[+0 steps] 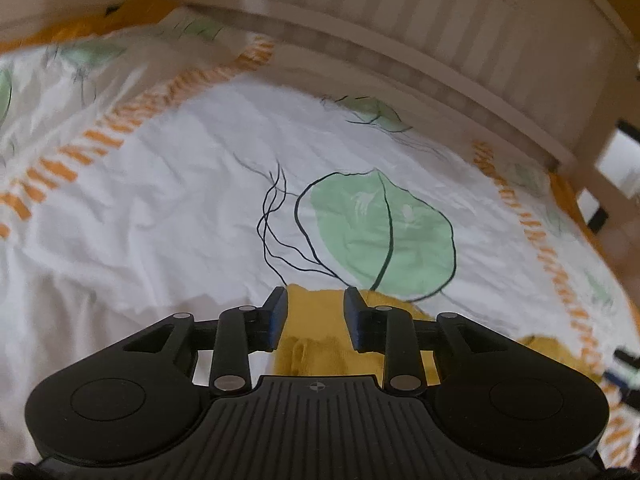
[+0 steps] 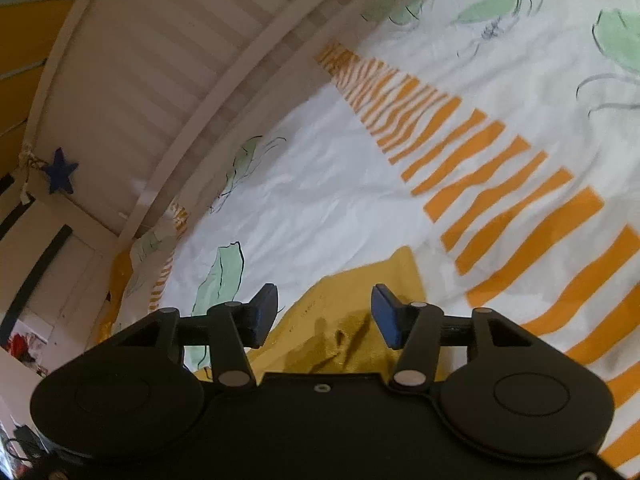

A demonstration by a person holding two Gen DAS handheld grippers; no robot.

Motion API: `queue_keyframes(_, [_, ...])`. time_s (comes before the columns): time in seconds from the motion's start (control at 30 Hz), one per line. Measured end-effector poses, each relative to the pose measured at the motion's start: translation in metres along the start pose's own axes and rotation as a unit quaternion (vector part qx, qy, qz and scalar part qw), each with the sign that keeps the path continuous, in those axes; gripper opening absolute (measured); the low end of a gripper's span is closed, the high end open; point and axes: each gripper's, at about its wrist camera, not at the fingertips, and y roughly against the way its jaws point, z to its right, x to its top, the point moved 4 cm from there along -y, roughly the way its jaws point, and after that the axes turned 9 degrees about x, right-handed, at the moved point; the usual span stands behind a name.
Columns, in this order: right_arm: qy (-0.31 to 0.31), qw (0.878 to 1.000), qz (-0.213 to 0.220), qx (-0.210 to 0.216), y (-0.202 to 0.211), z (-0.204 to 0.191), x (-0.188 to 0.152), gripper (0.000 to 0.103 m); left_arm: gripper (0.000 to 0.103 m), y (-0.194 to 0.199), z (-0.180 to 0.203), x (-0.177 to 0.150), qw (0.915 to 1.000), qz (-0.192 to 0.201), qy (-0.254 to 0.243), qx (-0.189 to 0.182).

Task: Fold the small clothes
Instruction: 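Lower the fold onto the sweater and open both grippers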

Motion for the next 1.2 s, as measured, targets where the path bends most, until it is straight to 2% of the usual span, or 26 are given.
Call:
queue_keyframes(0.13, [0.064, 0.997, -0.031, -0.020, 0.004, -0.013, -0.010, 0.060, 0.034, 0.011, 0.018, -0.022, 0.9962, -0.013, -0.086, -0.006])
queue_keyframes(0.23, [0.146, 0.986, -0.068, -0.046, 0.000, -0.034, -0.028, 0.060, 0.034, 0.012, 0.036, -0.049, 0.9861, -0.036, -0.162, -0.011])
queue_keyframes(0.3, [0.199, 0.974, -0.094, -0.055, -0.005, -0.047, -0.042, 0.060, 0.034, 0.009, 0.042, -0.063, 0.9812, -0.052, -0.185, -0.022])
queue_keyframes(0.47, [0.285, 0.943, -0.152, -0.082, -0.030, -0.058, -0.071, 0.060, 0.034, -0.014, 0.048, -0.075, 0.9781, -0.092, -0.184, -0.034])
queue_keyframes(0.63, [0.312, 0.929, -0.170, -0.104, -0.052, -0.056, -0.075, 0.061, 0.035, -0.037, 0.050, -0.061, 0.9816, -0.097, -0.161, -0.032])
queue_keyframes(0.77, [0.312, 0.929, -0.161, -0.117, -0.068, -0.055, -0.060, 0.062, 0.035, -0.056, 0.053, -0.045, 0.9840, -0.092, -0.151, -0.025])
queue_keyframes(1.03, [0.238, 0.952, -0.144, -0.129, -0.095, -0.040, -0.027, 0.061, 0.035, -0.085, 0.060, -0.017, 0.9874, -0.094, -0.128, -0.009])
queue_keyframes(1.2, [0.207, 0.964, -0.115, -0.124, -0.089, -0.039, -0.016, 0.061, 0.035, -0.085, 0.059, -0.003, 0.9910, -0.084, -0.104, 0.003])
